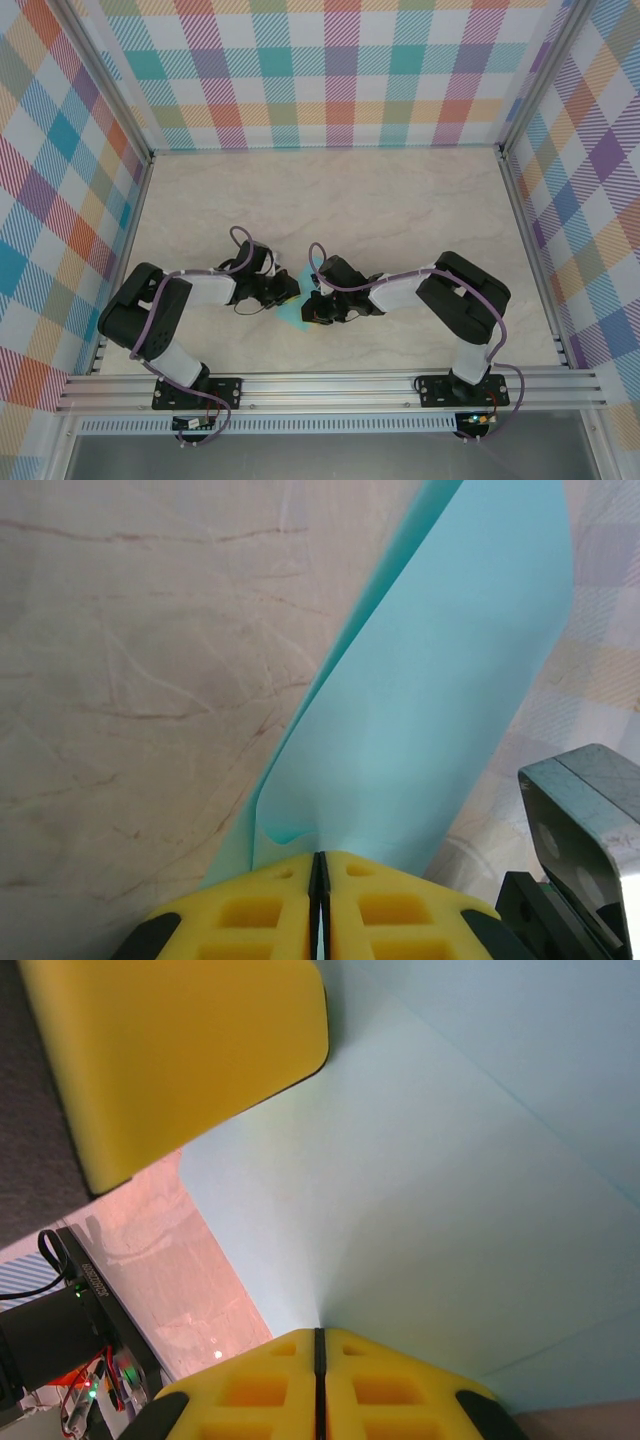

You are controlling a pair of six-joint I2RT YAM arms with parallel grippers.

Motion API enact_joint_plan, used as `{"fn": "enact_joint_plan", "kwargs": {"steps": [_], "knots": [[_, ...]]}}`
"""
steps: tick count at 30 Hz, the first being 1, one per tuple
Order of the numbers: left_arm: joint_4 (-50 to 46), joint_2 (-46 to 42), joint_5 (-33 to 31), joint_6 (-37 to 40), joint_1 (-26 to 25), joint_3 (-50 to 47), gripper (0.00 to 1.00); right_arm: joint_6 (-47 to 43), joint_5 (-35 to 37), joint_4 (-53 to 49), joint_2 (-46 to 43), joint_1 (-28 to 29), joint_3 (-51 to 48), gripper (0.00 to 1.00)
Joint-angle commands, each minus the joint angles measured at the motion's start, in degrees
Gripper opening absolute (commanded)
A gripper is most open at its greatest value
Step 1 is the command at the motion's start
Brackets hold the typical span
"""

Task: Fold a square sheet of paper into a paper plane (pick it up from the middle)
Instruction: Fold the triangle a second time at the center of the table.

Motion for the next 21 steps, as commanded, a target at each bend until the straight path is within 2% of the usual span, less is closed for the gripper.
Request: {"fn": "enact_joint_plan", "kwargs": {"steps": [1, 21], "knots": [[-0.9, 3.1, -11.2, 0.7, 3.6, 1.5, 0.12, -0.4, 1.7, -9.2, 3.4, 0.4, -2.3, 0.09], [-2.4, 4.7, -8.2, 3.0, 4.9, 5.6, 0.16, -1.2, 1.6, -11.1, 3.5, 0.4, -1.9, 0.09]]}}
